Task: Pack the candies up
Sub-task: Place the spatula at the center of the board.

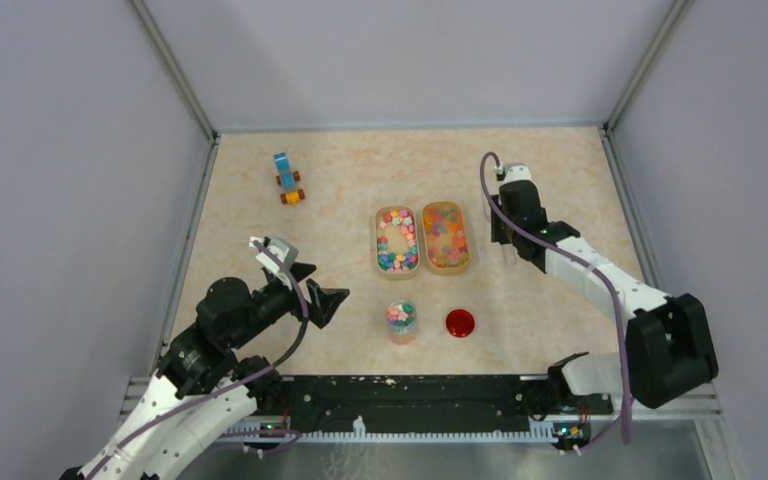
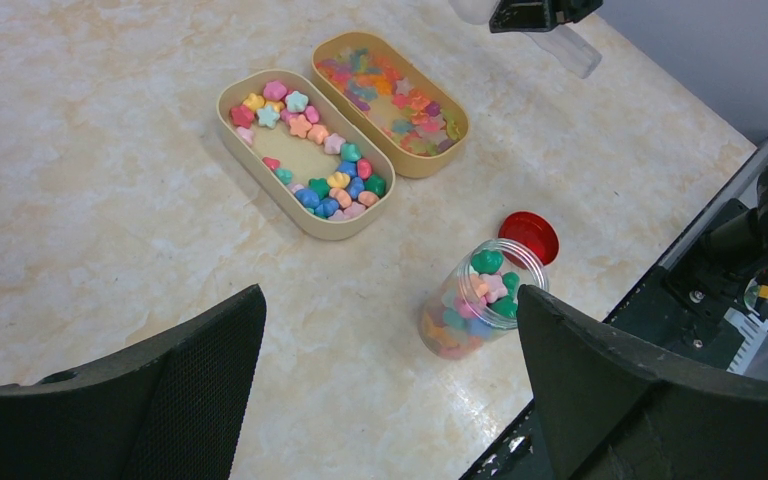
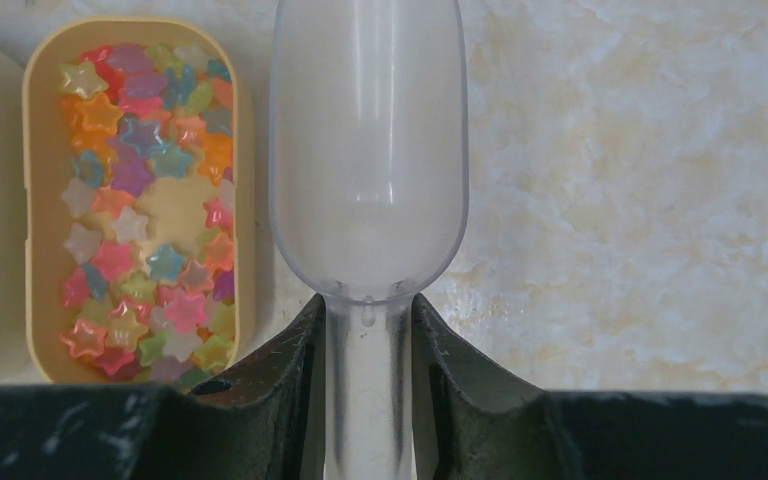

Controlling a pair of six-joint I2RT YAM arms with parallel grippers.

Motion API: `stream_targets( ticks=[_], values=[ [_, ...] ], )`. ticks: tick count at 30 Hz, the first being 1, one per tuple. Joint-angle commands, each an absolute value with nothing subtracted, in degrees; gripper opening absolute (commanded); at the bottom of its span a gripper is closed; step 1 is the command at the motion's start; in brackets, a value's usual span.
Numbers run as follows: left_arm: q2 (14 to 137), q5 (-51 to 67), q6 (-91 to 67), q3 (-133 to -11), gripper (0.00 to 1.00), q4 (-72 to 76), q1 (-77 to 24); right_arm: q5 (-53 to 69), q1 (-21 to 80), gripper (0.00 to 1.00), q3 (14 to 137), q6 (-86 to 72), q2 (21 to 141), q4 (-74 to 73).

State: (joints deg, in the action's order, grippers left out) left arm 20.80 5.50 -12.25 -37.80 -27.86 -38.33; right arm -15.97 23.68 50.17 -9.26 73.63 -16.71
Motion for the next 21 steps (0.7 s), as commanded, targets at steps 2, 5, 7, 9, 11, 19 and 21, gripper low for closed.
stream_targets(
  ticks=[2,5,7,9,11,19,21],
  values=[
    [20.79,5.51,-12.11,-37.69,0.99,-25.68,-38.45,-16.76,21.66,0.00,50.36,-14.02,79.65,-7.08],
    [20.57,5.62,-12.06,-37.71,0.99,-25.64,-38.48,-14.71,19.99,0.00,50.76,-15.63,83.19,-5.76],
    [20.53,5.66,-12.05,-37.68,0.99,-25.66,-38.47,-16.42,18.78,0.00,52.07,-19.28,86.31,-7.65],
    [20.33,5.72,-12.05,-37.68,0.99,-25.64,-38.44,-19.52,17.90,0.00,54.17,-21.27,89.41,-10.13],
    [20.26,5.70,-12.00,-37.63,0.99,-25.57,-38.42,-19.57,17.05,0.00,54.86,-20.76,91.92,-10.60],
    [20.35,6.15,-11.78,-37.48,0.99,-25.32,-38.41,-17.36,13.83,0.00,54.89,-21.39,96.42,-9.41],
    [20.46,6.25,-11.78,-37.50,0.99,-25.31,-38.41,-18.38,13.80,0.00,55.02,-21.11,97.05,-9.45]
  ],
)
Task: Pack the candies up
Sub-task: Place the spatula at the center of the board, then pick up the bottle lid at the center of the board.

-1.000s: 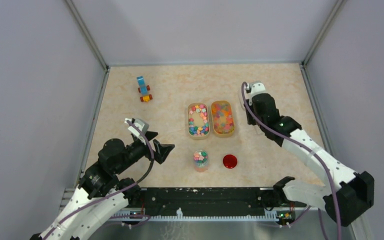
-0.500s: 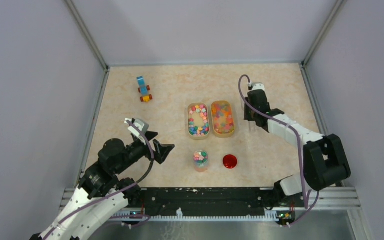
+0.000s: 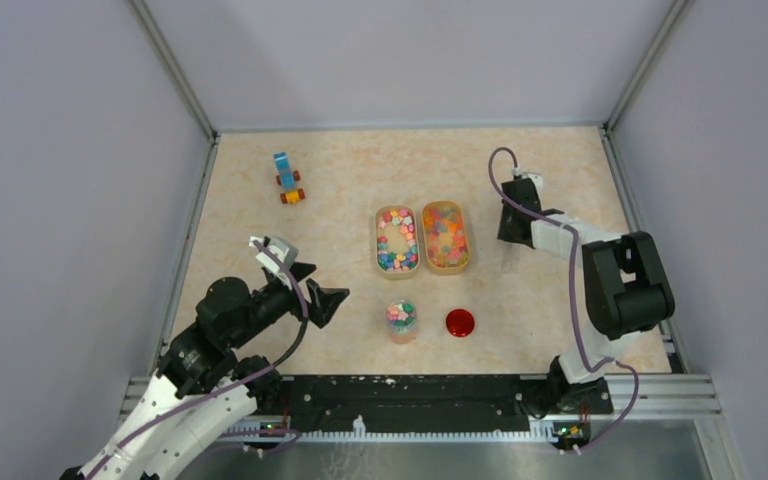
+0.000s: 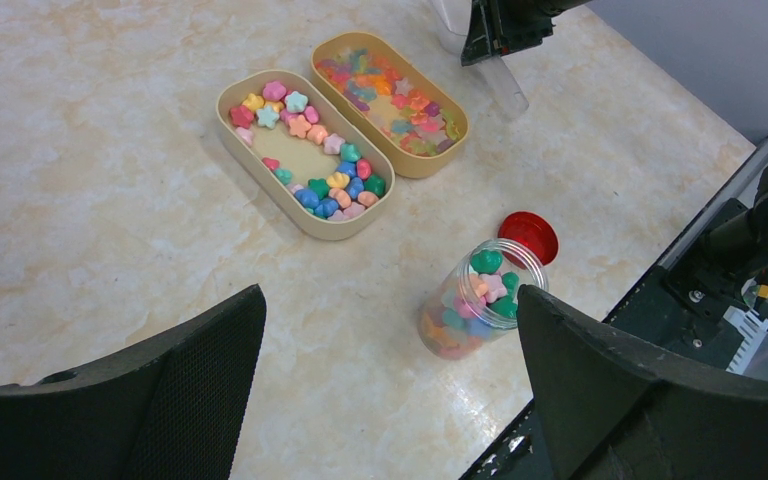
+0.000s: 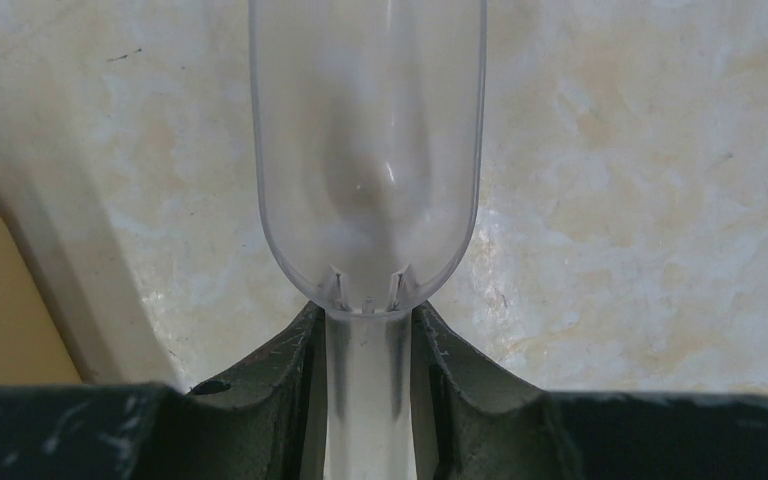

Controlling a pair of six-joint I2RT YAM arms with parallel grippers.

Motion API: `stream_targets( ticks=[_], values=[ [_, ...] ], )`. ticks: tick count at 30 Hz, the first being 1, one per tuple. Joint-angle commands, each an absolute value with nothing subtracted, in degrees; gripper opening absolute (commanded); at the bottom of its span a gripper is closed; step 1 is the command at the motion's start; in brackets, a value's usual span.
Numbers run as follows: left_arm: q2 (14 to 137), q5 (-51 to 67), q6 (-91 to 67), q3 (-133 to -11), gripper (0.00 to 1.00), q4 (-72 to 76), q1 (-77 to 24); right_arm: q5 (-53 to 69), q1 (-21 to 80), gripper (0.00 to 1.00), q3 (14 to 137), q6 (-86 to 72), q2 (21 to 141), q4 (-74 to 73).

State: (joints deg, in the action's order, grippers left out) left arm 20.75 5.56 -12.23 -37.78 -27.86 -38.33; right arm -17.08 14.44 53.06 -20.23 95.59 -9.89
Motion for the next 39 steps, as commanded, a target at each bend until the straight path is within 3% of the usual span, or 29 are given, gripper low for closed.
stream_targets(
  ticks=[1,3,7,16,28,39],
  values=[
    [20.52,6.31,-11.73,-37.48,0.99,-25.22,-38.41,-18.48,13.80,0.00,55.10,-21.12,97.32,-9.51],
    [20.58,6.38,-11.75,-37.55,0.99,-25.32,-38.46,-18.27,13.76,0.02,55.32,-21.17,97.31,-9.63],
    [20.57,6.44,-11.69,-37.44,0.99,-25.23,-38.45,-17.82,13.80,0.26,54.81,-21.32,95.55,-9.58],
    [20.57,6.52,-11.69,-37.51,0.99,-25.21,-38.43,-18.44,13.73,0.61,53.79,-21.42,89.15,-11.20],
    [20.44,7.27,-11.43,-37.43,0.99,-24.96,-38.42,-11.03,14.91,0.60,49.88,-19.95,72.03,-18.84],
    [21.01,7.80,-11.25,-37.41,0.99,-24.73,-38.41,-16.07,29.51,0.56,46.94,-25.71,62.55,-29.96]
  ],
)
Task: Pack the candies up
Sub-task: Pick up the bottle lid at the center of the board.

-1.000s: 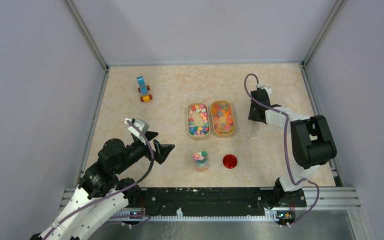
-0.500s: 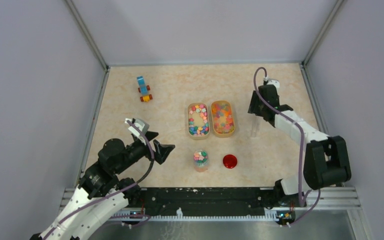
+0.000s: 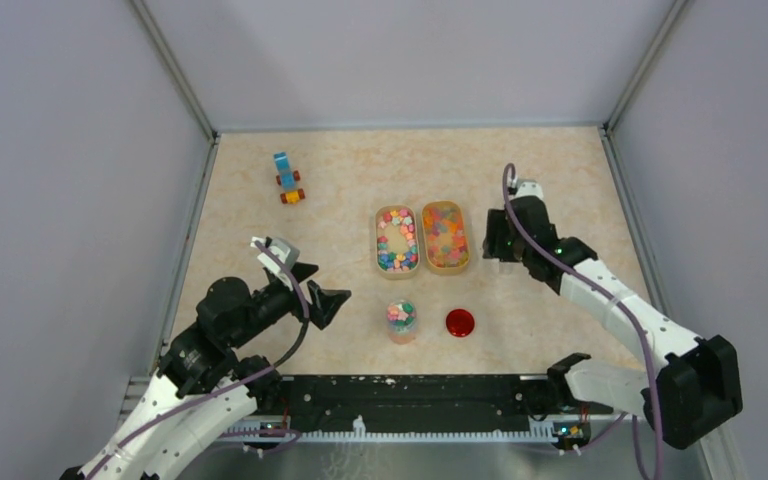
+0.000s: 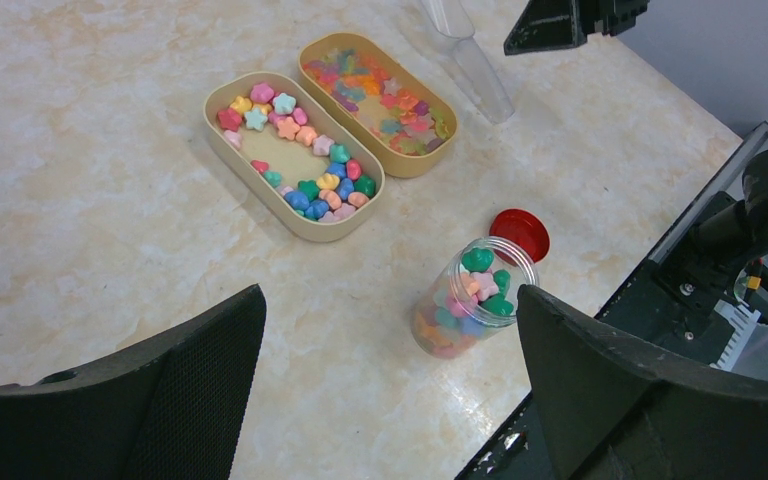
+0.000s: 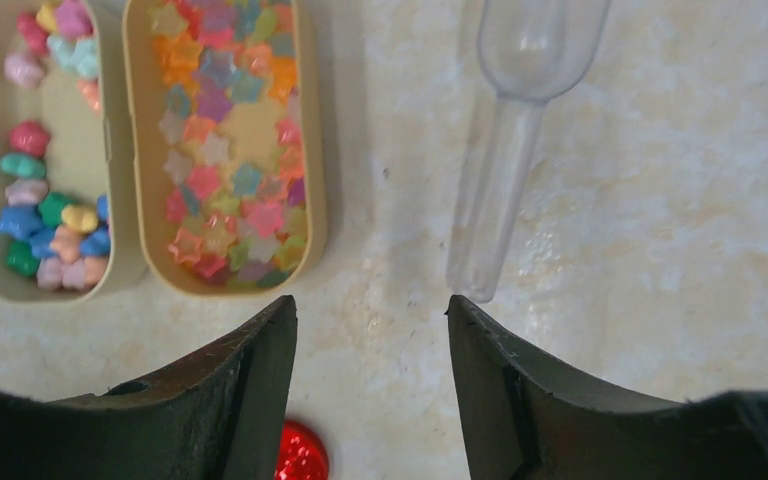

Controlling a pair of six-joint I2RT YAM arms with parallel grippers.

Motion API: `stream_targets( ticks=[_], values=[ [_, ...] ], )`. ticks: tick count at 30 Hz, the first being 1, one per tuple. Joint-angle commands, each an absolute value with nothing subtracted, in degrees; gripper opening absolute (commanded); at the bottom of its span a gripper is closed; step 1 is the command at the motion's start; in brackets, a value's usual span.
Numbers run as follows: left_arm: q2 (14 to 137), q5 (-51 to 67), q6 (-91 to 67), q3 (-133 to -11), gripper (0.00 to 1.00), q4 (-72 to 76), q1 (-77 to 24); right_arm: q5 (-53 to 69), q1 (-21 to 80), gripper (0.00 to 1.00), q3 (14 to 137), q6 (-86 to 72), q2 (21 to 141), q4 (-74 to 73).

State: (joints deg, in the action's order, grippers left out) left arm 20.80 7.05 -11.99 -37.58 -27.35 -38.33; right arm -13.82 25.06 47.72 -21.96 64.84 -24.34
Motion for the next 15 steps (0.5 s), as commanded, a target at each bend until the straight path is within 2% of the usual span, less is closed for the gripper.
stream_targets(
  ticks=[1,10,15],
  values=[
    [20.98,7.84,-11.25,-37.43,0.99,-24.80,-38.47,-17.53,32.03,0.55,46.81,-26.78,62.42,-31.44],
    [20.98,8.21,-11.16,-37.43,0.99,-24.78,-38.44,-19.78,42.72,0.48,40.92,-37.15,61.11,-36.95],
    [20.76,8.29,-11.10,-37.36,0.99,-24.69,-38.41,-17.17,45.82,0.44,36.88,-40.32,61.56,-34.59]
  ],
)
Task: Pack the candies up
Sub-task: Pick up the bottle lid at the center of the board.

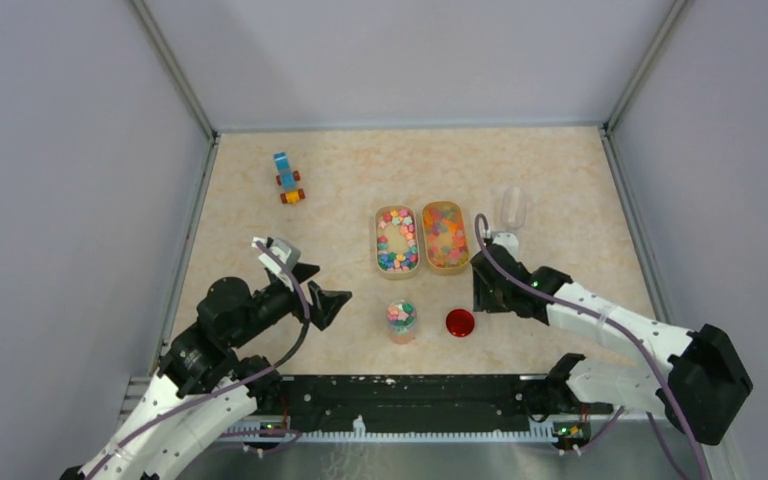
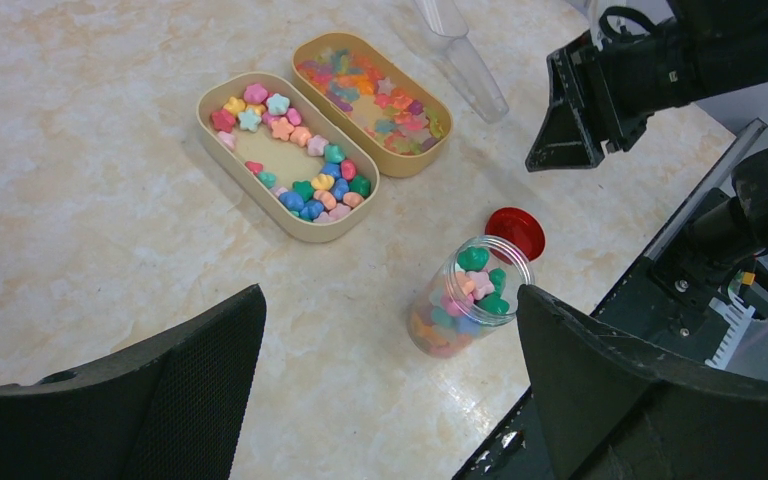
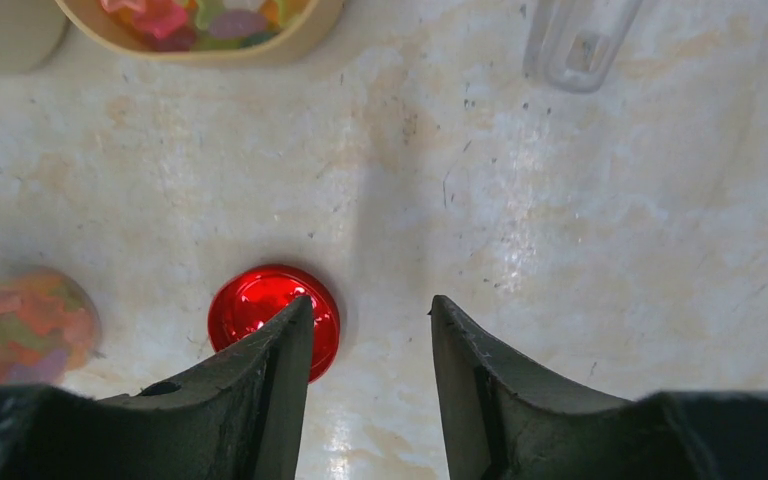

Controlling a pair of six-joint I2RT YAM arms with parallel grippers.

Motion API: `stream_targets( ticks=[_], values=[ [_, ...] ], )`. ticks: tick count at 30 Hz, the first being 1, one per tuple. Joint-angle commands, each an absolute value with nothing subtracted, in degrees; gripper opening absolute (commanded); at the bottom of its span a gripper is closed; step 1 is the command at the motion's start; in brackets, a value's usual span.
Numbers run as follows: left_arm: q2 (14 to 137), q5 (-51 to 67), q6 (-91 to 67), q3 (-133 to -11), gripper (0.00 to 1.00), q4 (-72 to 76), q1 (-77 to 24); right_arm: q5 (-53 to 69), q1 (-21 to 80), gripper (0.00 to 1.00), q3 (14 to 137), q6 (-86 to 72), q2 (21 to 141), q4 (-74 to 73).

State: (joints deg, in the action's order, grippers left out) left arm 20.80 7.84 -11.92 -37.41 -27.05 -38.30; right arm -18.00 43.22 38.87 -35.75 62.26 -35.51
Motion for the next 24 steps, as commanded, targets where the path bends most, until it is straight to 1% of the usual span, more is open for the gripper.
stream_targets(
  ticks=[1,7,15,19,24],
  values=[
    [20.68,8.34,-11.10,-37.42,0.99,-24.77,-38.46,-16.76,46.29,0.43,36.35,-40.45,62.06,-34.02],
    [20.17,8.27,-11.07,-37.35,0.99,-24.70,-38.47,-15.82,48.05,0.38,35.49,-41.08,65.81,-31.62],
    [19.87,8.28,-11.07,-37.34,0.99,-24.69,-38.46,-15.03,48.49,0.37,34.77,-41.72,68.94,-27.90],
    [19.78,8.31,-11.07,-37.35,0.99,-24.69,-38.41,-15.01,48.60,0.29,34.61,-41.68,70.47,-27.33],
    [19.80,8.35,-11.07,-37.35,0.99,-24.70,-38.41,-15.27,48.76,0.27,34.09,-41.74,71.77,-27.19]
  ],
)
